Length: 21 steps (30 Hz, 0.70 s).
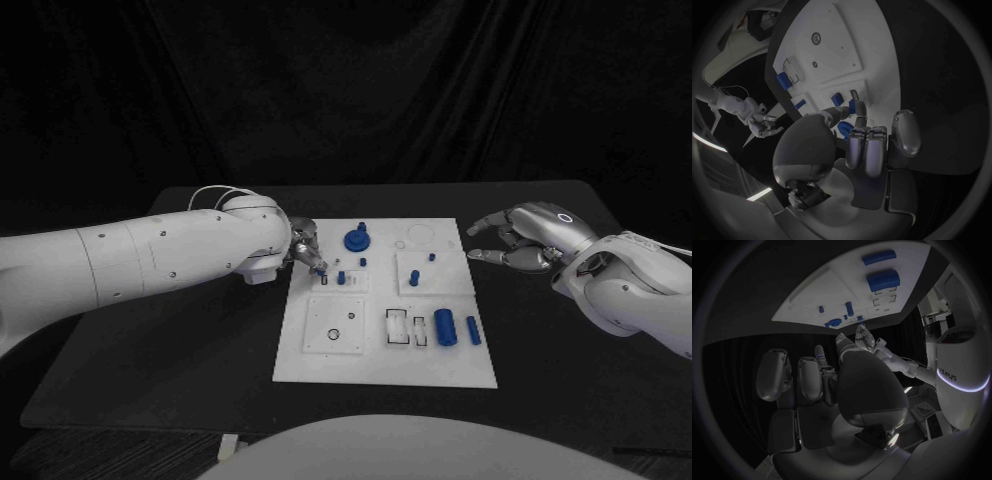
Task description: Assemble the parts on the task board
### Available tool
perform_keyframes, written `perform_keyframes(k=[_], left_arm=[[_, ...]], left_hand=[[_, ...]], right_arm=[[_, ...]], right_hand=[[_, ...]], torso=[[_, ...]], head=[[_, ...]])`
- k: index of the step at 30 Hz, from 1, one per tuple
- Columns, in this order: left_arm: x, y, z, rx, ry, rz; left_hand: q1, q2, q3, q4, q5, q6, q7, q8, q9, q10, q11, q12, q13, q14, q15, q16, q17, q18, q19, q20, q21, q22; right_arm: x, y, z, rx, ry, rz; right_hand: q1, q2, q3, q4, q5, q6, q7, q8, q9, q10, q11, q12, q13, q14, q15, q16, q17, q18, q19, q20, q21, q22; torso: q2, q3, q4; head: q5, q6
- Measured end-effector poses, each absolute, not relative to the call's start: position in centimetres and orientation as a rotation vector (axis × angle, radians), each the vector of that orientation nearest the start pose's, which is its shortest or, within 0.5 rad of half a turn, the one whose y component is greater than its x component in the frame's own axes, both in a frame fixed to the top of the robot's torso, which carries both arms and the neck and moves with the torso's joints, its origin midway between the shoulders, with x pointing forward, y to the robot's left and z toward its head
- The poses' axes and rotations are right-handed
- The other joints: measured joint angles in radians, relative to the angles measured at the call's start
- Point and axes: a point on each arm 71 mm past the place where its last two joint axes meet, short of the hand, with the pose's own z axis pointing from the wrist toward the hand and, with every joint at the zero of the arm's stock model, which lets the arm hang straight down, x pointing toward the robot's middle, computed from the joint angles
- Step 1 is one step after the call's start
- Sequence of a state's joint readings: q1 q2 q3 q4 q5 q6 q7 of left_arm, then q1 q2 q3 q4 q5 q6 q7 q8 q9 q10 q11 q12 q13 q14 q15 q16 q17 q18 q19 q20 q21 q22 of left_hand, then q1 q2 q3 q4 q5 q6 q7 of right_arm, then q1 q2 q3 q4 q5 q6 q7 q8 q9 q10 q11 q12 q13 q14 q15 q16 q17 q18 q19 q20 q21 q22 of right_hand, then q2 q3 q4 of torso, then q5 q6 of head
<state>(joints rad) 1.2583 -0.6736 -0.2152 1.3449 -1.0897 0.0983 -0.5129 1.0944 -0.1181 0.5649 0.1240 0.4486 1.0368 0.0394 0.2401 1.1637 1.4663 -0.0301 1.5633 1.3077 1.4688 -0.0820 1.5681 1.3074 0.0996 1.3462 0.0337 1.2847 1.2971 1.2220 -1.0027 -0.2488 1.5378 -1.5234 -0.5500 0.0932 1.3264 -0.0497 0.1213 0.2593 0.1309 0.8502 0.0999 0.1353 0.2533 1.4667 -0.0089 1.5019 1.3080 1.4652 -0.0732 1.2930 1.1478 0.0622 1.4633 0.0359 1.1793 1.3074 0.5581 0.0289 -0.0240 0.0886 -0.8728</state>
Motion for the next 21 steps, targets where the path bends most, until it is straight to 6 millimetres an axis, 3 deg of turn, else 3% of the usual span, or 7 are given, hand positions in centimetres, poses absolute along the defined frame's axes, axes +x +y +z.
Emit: perform_keyframes(k=[8, 10, 21], left_arm=[[49.41, 18.89, -26.64, -0.097, 2.369, -0.270], [49.42, 18.85, -26.68, -0.097, 2.370, -0.270], [49.25, 18.55, -27.16, -0.089, 2.384, -0.271]], left_hand=[[-0.002, -0.001, 0.000, 0.000, 0.000, 0.005, -0.002, 0.000, -0.001, 0.000, 0.000, 0.000, 0.000, 0.000, 0.000, 0.000, 0.000, 0.000, 0.000, 0.000, 0.000, 0.000], [-0.006, -0.006, 0.038, -0.038, -0.004, 0.007, 0.000, 0.000, -0.003, 0.000, 0.000, 0.000, 0.000, 0.000, 0.000, 0.000, 0.000, 0.000, 0.000, 0.000, -0.005, 0.000], [-0.008, -0.007, 0.038, -0.038, -0.005, 0.010, 0.004, -0.004, -0.003, 0.000, 0.000, -0.007, 0.000, 0.000, 0.000, 0.000, 0.000, 0.000, 0.000, 0.000, -0.005, 0.000]], right_arm=[[44.51, -26.92, -22.61, -0.292, 1.564, 0.619], [44.51, -26.95, -22.61, -0.292, 1.564, 0.618], [44.49, -26.97, -22.62, -0.291, 1.565, 0.618]], right_hand=[[0.004, 0.004, 0.000, 0.000, 0.000, 0.000, 0.000, 0.000, -0.002, 0.000, 0.000, 0.000, 0.000, 0.000, 0.000, 0.000, -0.002, 0.000, 0.000, 0.000, 0.000, 0.000], [0.004, 0.004, 0.000, 0.000, 0.000, 0.000, 0.000, 0.000, -0.002, 0.000, 0.000, 0.000, 0.000, 0.000, 0.000, 0.000, -0.002, 0.000, 0.000, 0.000, 0.000, 0.000], [0.004, 0.004, 0.000, 0.000, 0.000, 0.000, 0.000, 0.000, -0.002, 0.000, 0.000, 0.000, 0.000, 0.000, 0.000, 0.000, -0.001, 0.000, 0.000, 0.000, 0.000, 0.000]], torso=[[0.001, 0.0000, -0.0012], [0.001, 0.0000, -0.0012], [0.003, -0.0009, -0.0003]], head=[[0.005, 0.000], [0.005, 0.000], [0.005, 0.000]])
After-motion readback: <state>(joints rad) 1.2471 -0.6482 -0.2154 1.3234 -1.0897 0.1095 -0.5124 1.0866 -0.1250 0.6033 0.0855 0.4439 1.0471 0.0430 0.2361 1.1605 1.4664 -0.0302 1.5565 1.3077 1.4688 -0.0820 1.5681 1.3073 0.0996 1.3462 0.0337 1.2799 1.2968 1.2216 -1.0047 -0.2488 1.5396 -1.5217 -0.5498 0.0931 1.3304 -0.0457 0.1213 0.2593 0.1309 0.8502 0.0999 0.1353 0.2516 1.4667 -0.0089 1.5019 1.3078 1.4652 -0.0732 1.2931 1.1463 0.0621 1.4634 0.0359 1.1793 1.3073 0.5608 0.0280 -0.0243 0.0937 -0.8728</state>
